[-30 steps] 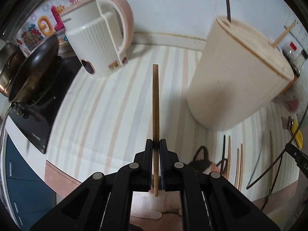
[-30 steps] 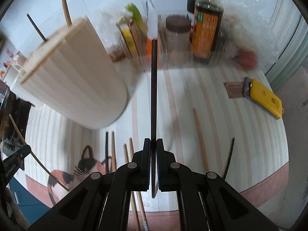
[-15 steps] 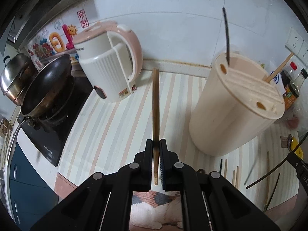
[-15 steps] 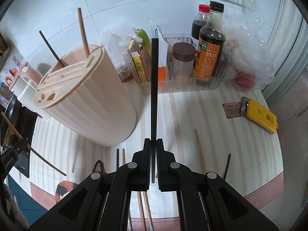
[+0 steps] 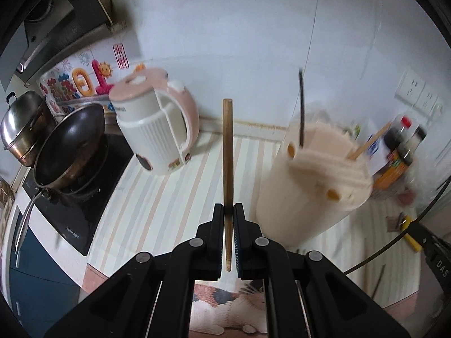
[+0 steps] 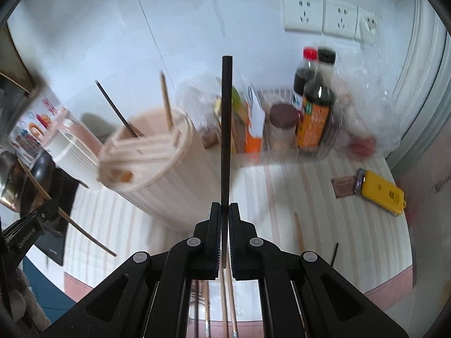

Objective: Organize utensils
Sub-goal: 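Carry both held chopsticks upright over the cream utensil holder, then lower both chopsticks into the holder and open both tools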

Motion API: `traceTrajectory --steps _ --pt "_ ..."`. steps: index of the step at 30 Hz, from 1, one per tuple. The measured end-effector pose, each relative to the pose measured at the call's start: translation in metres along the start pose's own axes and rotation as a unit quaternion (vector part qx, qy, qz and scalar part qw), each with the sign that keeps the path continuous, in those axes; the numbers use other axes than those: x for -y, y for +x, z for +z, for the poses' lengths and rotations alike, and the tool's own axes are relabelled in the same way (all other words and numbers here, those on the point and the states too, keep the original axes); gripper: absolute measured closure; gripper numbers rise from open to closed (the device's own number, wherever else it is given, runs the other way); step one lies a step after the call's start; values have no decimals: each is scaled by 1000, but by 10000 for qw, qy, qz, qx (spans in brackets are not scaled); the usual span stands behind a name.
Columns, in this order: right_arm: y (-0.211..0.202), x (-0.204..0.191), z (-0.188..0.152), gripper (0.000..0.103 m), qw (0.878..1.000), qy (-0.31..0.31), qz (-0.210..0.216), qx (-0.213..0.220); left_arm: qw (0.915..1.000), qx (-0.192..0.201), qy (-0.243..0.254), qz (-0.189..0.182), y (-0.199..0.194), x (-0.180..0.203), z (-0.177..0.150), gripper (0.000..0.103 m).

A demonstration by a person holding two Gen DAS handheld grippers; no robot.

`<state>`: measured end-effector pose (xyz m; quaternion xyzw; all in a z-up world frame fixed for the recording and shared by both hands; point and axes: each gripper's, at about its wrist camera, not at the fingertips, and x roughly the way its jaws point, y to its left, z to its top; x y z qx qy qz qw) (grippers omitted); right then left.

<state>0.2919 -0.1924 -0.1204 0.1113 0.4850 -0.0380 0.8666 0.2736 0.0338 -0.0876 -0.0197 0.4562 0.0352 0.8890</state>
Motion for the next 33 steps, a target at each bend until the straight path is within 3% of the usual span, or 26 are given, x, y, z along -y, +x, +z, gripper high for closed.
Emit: traceTrajectory --steps 10,16,22,33 --pt "-81 -21 69 98 9963 -161 523 660 9956 638 -186 -663 -77 1 64 99" --pt "-101 -35 110 98 9919 -177 766 1003 9906 914 -139 -1010 -98 16 101 99" --pt "-79 -45 141 98 9908 -18 772 1114 9902 751 22 -1181 -67 42 132 99" --pt "-7 -39 170 98 9952 343 574 717 9926 127 104 -1205 19 70 156 99"
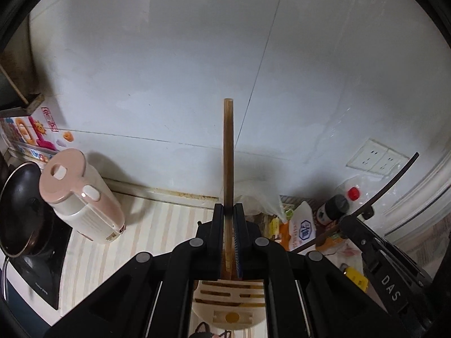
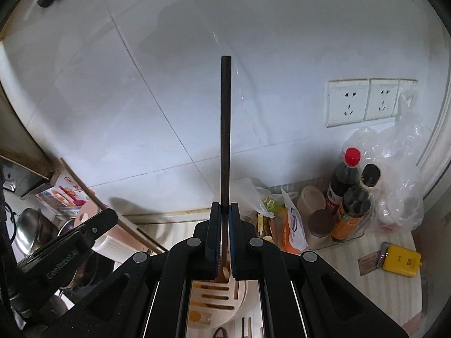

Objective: Organize utensils
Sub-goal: 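Lower both chopsticks into the holder and open both tools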

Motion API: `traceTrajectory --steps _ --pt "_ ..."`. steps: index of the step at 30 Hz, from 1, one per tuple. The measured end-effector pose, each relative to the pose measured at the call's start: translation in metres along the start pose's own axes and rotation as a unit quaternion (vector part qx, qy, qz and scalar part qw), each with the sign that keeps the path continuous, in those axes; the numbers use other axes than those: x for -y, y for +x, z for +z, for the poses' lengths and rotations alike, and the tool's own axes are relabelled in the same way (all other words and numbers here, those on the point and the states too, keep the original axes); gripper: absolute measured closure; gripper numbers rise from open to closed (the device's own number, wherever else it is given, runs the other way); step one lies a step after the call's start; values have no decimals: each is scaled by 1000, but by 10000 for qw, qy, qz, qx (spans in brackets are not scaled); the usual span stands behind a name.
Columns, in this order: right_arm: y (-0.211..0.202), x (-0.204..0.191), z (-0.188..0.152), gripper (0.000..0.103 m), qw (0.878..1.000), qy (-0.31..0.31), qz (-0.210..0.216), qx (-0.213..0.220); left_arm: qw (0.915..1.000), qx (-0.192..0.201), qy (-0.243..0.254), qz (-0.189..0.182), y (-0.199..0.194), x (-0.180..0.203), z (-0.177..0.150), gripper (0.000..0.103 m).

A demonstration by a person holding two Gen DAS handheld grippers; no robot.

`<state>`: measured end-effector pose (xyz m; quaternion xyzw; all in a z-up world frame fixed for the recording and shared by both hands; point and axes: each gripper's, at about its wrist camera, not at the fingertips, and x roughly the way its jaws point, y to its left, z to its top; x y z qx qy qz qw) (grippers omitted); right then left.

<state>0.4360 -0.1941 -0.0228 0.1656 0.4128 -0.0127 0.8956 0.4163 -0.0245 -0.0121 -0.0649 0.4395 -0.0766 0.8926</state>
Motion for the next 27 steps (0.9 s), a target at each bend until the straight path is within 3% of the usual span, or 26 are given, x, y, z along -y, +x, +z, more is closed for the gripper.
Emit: traceTrajectory --steps 7,10,13,14,15,16,17,18,22,24,27 --pt "30 -1 -9 98 9990 -124 52 -435 9991 -386 165 36 20 -3 -5 99" --pt "46 -6 -15 97 9955 -321 133 -879 9974 -711 149 -13 23 -5 -7 97" --pt "52 -4 -19 91 9935 -324 182 -1080 9971 -748 136 -4 11 -8 -10 93" --pt "51 -4 -19 80 9936 -302 192 -1075 9977 -647 156 134 4 -9 -11 89" --pt "48 -2 -19 68 9939 -277 208 -1045 9979 -576 169 227 -2 -10 -12 75" --pt "43 0 -19 65 9946 -250 214 -988 9981 -484 183 321 -9 -13 -12 63" --pt "39 3 -19 64 9953 -227 172 -927 9985 -352 143 392 -17 -16 -14 41" --pt "33 6 -19 63 9961 -184 119 -860 9988 -242 83 426 -23 -20 -15 29" --pt "7 12 -19 57 9977 -136 4 -671 9980 -32 -17 629 -40 -32 -26 20" --pt "-7 17 -23 47 9984 -137 -102 -532 9974 61 -21 719 -46 -35 -33 0" --pt "-25 24 -29 38 9989 -109 -209 -398 9961 232 39 852 -53 -36 -49 0"
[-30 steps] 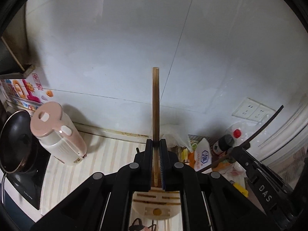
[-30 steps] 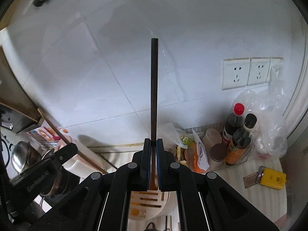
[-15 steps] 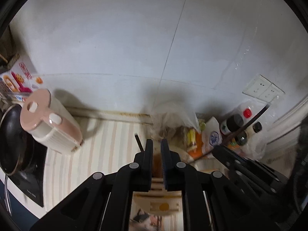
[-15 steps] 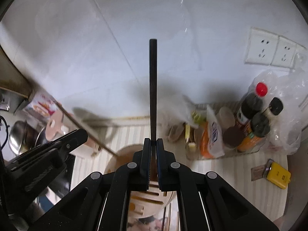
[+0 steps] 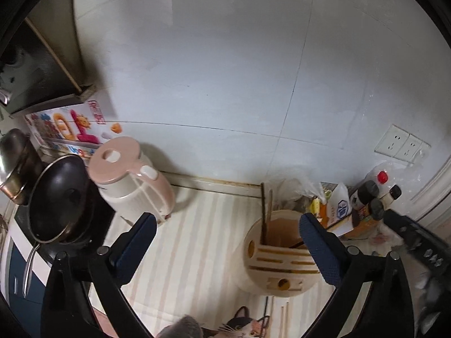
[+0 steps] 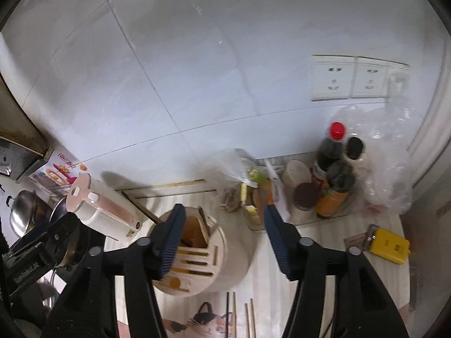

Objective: Organize utensils
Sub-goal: 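Lower both chopsticks into the holder and open both tools, then move both open tools back down to the row of chopsticks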

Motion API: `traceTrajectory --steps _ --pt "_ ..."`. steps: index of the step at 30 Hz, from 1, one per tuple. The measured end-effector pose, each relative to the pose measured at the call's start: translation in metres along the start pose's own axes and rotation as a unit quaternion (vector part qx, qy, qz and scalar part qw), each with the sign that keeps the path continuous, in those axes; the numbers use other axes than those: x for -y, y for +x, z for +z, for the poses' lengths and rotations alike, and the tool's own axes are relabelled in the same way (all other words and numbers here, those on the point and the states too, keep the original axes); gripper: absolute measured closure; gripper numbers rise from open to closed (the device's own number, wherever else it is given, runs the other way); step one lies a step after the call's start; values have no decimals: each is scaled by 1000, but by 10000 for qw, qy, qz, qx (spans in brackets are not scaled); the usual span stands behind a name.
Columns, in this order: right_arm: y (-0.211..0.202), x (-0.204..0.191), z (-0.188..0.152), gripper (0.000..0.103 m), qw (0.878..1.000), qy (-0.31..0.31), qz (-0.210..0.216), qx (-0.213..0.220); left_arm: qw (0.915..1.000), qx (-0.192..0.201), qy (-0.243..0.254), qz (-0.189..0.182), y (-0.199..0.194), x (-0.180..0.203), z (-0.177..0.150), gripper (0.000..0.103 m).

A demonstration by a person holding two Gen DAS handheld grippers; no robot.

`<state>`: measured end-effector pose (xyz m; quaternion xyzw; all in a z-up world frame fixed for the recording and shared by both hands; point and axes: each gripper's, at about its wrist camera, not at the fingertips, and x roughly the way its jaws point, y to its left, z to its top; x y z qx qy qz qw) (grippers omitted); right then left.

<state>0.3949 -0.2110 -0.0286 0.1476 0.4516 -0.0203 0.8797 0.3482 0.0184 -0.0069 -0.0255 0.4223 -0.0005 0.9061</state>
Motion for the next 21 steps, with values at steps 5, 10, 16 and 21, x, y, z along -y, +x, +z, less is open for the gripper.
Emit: traceTrajectory --steps 5,10,16,21 --pt "-17 18 -25 18 9997 137 -124 172 9999 -73 83 121 1 -1 -33 0" --pt "-7 37 -57 16 9994 149 -283 -88 9980 -456 218 388 26 0 -74 0" --pt "43 61 -124 23 9938 182 -440 -1001 9900 -1285 287 508 76 -1 -137 0" --pt "105 76 -196 56 9764 271 -392 -2107 9753 -2100 415 540 125 0 -197 0"
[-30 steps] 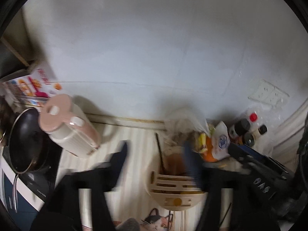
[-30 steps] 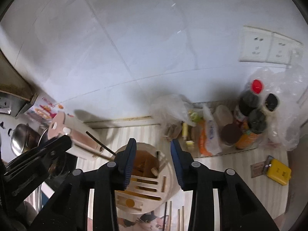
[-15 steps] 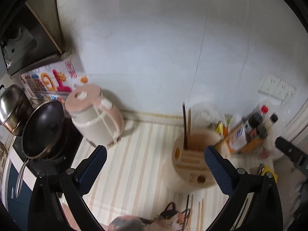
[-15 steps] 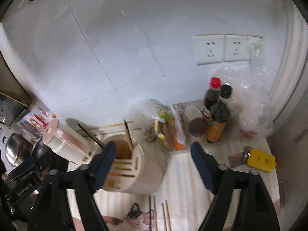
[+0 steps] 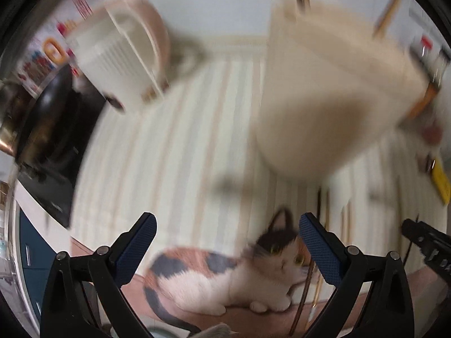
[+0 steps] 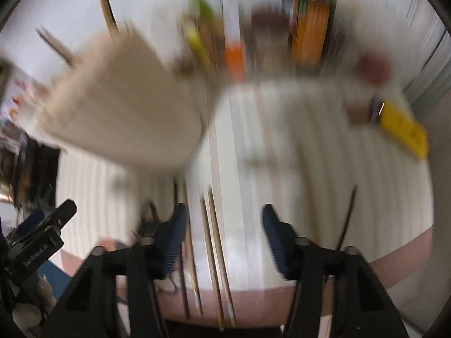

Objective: Organize utensils
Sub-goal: 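Move both open tools back down to the row of chopsticks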

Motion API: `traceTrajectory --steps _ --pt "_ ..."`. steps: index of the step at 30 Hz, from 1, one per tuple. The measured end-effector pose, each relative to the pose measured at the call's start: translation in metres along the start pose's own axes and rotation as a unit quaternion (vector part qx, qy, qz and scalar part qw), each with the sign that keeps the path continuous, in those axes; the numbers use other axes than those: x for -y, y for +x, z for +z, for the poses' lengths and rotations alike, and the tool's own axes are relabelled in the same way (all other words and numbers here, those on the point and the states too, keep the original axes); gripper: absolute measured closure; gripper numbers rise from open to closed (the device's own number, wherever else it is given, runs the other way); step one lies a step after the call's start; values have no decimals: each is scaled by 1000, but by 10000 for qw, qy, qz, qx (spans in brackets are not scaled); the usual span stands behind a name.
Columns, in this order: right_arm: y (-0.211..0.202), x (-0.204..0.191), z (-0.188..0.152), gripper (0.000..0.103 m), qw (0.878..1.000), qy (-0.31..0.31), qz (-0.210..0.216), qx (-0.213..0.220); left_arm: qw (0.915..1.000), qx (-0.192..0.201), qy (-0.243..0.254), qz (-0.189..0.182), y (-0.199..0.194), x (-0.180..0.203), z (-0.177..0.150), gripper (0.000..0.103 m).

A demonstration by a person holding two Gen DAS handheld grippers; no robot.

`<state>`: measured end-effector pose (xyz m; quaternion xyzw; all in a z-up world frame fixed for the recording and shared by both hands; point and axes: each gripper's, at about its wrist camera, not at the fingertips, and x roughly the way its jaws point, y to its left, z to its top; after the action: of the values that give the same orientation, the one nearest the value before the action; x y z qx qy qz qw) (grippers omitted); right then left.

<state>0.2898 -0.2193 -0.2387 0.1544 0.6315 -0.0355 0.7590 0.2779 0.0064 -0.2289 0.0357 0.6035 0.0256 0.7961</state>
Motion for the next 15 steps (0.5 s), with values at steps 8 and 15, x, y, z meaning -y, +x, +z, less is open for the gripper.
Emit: traceTrajectory --steps 8,15 --pt "82 -1 -46 69 9958 6 -12 -916 9954 -918 197 -190 59 16 -43 19" --pt "93 2 -61 103 9953 -137 -523 -806 9937 -919 454 -464 60 44 -46 21"
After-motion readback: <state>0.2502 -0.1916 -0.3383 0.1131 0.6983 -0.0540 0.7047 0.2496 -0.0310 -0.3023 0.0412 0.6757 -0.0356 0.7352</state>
